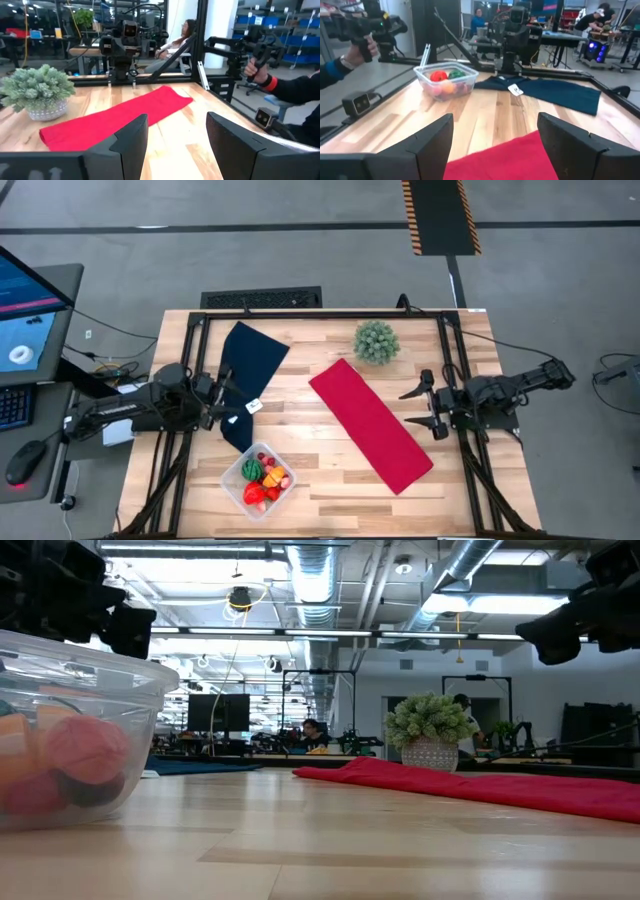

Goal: Pick and placing Produce into tupperware
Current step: Return to Home Position

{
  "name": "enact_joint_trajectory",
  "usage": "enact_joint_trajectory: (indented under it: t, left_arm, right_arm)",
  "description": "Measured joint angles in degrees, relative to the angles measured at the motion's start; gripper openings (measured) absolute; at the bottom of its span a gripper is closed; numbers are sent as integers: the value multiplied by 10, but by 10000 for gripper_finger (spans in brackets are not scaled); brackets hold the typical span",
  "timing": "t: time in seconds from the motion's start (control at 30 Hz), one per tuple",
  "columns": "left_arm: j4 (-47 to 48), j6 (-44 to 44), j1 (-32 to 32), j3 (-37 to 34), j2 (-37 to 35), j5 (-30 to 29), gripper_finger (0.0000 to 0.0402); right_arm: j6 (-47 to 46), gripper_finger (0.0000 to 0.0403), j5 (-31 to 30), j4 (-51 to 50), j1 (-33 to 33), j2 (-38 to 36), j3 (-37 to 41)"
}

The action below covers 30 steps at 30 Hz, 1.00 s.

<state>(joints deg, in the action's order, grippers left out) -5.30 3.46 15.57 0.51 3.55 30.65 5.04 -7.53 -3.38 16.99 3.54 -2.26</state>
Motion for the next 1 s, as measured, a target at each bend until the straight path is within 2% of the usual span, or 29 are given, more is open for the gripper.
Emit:
enact_joint_trajectory:
  t: [0.17, 0.67, 1.0]
  left_arm:
    - [0, -34, 0, 0, 7, -31, 192]
    - [11, -7, 0, -1, 7, -177, 192]
    - [18, -5, 0, -1, 7, -210, 192]
  right_arm:
    - [0, 313, 0, 0, -14, 14, 0]
    - [-25, 313, 0, 0, -18, 17, 0]
    - [-25, 313, 0, -1, -18, 17, 0]
